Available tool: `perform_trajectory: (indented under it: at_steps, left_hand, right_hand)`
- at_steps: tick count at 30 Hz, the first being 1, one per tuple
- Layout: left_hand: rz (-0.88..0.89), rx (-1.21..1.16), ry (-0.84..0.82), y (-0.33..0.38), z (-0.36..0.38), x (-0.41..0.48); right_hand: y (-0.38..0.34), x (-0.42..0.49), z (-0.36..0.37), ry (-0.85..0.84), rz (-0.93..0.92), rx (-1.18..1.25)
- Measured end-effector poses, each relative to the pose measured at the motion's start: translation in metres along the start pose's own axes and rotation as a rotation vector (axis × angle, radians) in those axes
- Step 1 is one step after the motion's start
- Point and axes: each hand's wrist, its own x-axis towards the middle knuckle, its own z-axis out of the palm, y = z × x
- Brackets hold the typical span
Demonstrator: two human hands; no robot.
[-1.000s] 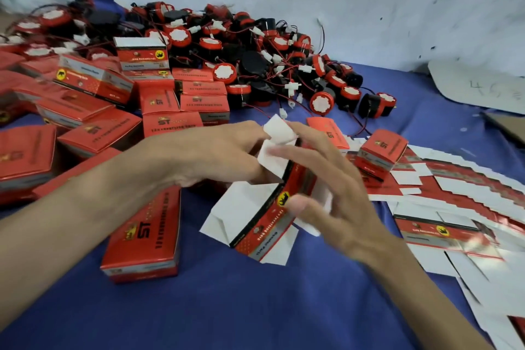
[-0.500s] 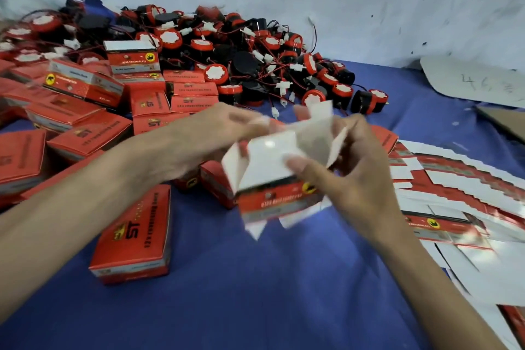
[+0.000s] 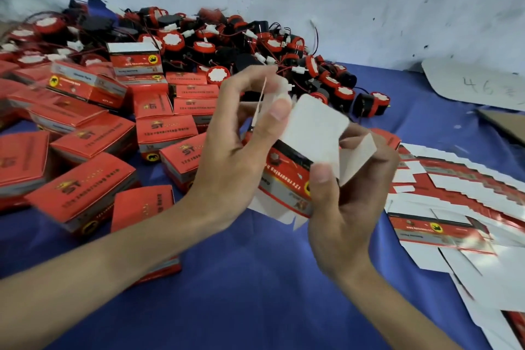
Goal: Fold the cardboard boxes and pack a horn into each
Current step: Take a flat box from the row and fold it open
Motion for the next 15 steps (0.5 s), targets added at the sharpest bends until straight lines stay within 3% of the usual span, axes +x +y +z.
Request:
perform_trajectory:
  at_steps: [6, 10, 15]
  left_hand:
    - [0.031, 0.065, 0.053, 0.003, 0.000, 0.001]
    - [0.048, -0.010, -0.044, 0.005, 0.003, -0.003]
    - [-0.043, -0.057, -0.133, 0.009, 0.004, -0.005]
  right_hand:
    - [-0.002, -0.001, 0.001, 0.061, -0.010, -0.002]
    - [0.002, 0.007, -0.002, 0.101, 0.035, 0.028]
    - [0.004, 0.003, -0.003, 0.107, 0.063, -0.114]
